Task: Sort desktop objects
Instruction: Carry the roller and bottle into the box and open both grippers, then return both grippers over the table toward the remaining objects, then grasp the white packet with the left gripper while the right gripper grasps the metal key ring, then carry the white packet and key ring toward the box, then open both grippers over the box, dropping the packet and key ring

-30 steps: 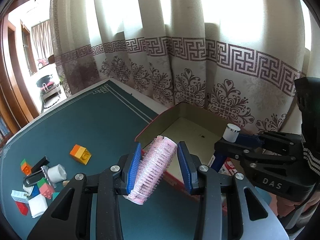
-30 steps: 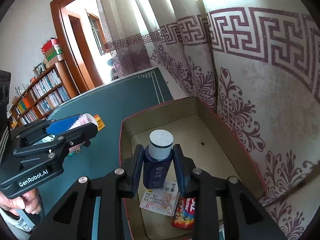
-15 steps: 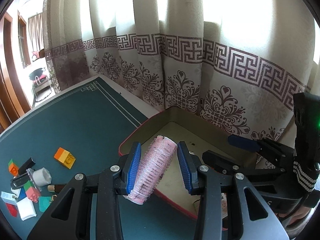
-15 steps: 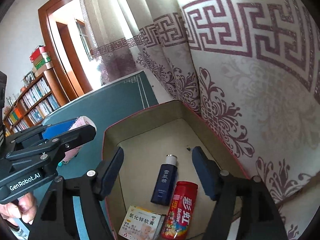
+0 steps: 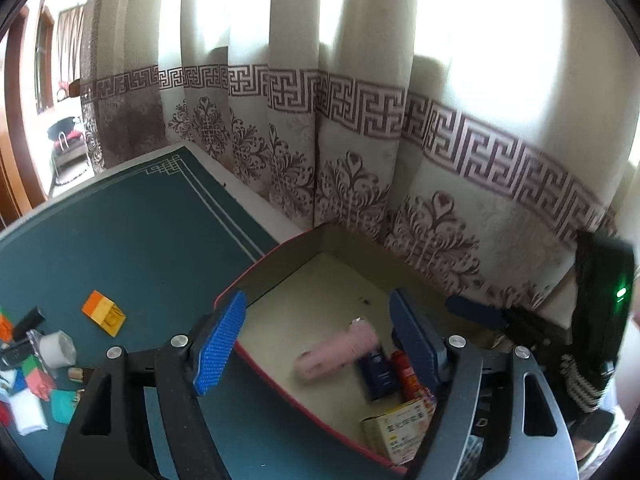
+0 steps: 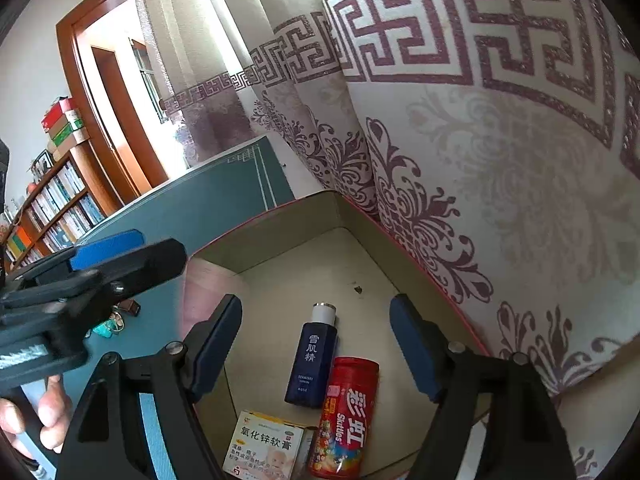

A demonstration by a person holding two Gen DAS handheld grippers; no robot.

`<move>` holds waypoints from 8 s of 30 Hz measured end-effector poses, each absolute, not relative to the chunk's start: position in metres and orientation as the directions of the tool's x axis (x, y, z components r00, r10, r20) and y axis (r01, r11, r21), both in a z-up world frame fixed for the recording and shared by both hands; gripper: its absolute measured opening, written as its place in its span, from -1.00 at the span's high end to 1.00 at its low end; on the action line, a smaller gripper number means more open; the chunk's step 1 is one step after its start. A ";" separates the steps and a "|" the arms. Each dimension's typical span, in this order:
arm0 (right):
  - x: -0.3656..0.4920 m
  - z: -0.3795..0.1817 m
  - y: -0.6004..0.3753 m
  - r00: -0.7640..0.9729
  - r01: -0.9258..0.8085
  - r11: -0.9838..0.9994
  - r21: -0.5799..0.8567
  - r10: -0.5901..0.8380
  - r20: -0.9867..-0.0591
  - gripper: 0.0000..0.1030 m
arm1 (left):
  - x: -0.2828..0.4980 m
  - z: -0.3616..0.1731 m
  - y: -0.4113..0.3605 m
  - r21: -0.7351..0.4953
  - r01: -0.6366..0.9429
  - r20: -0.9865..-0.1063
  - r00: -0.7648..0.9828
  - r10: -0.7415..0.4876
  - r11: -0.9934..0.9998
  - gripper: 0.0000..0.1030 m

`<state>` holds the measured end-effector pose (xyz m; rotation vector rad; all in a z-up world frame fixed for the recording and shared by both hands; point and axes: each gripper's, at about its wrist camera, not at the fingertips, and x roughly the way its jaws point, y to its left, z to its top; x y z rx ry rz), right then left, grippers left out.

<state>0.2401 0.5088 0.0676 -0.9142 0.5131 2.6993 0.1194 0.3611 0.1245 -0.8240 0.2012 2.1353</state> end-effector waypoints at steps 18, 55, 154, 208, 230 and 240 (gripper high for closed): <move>0.240 0.072 0.485 -0.787 -0.295 -0.926 0.236 0.095 -0.610 -0.57 | 0.114 0.121 0.320 -0.088 -0.663 -0.612 -0.553 0.565 -0.744 -0.51; 0.175 0.068 0.337 -0.770 0.018 -0.980 0.196 -0.139 -0.622 -0.63 | 0.042 0.065 0.092 -0.097 -0.197 -0.684 -0.699 0.209 -0.976 -0.51; 0.118 0.042 0.283 -0.689 0.139 -0.968 0.207 -0.245 -0.682 0.87 | 0.055 0.048 0.096 -0.013 -0.241 -0.708 -0.683 0.179 -0.970 -0.45; 0.257 0.072 0.483 -0.791 -0.312 -0.937 0.161 0.162 -0.590 0.31 | 0.121 0.099 0.330 0.108 -0.667 -0.656 -0.605 0.452 -0.737 -0.45; 0.276 0.065 0.525 -0.772 -0.422 -0.880 0.217 0.223 -0.596 -0.31 | 0.133 0.099 0.391 0.092 -0.740 -0.659 -0.547 0.516 -0.667 -0.62; 0.272 0.066 0.517 -0.779 -0.418 -0.880 0.226 0.219 -0.588 -0.56 | 0.124 0.099 0.368 0.121 -0.671 -0.649 -0.612 0.453 -0.732 -0.62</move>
